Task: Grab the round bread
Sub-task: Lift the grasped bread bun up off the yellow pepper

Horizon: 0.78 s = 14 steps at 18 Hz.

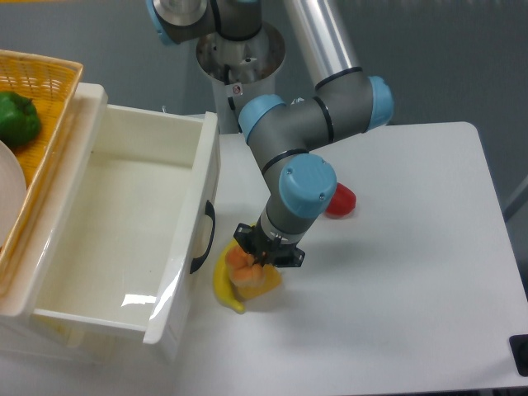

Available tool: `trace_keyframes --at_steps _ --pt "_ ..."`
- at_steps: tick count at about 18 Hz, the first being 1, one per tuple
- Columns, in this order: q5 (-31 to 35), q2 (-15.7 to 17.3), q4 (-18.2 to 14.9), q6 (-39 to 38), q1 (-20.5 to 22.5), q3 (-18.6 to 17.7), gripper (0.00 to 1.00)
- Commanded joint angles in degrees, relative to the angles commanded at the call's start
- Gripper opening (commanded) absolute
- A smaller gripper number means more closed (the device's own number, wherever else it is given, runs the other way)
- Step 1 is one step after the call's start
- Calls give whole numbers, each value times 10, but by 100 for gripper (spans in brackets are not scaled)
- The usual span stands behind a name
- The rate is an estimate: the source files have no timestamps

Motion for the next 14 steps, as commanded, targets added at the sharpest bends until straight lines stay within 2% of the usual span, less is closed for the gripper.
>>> trace_keyframes --at_steps 4,9,12,14 --pt "2 22 -1 82 16 2 13" --pt "46 42 -8 128 20 -3 13" --pt "51 54 -29 174 35 1 13" --pt "63 69 -61 214 46 4 13"
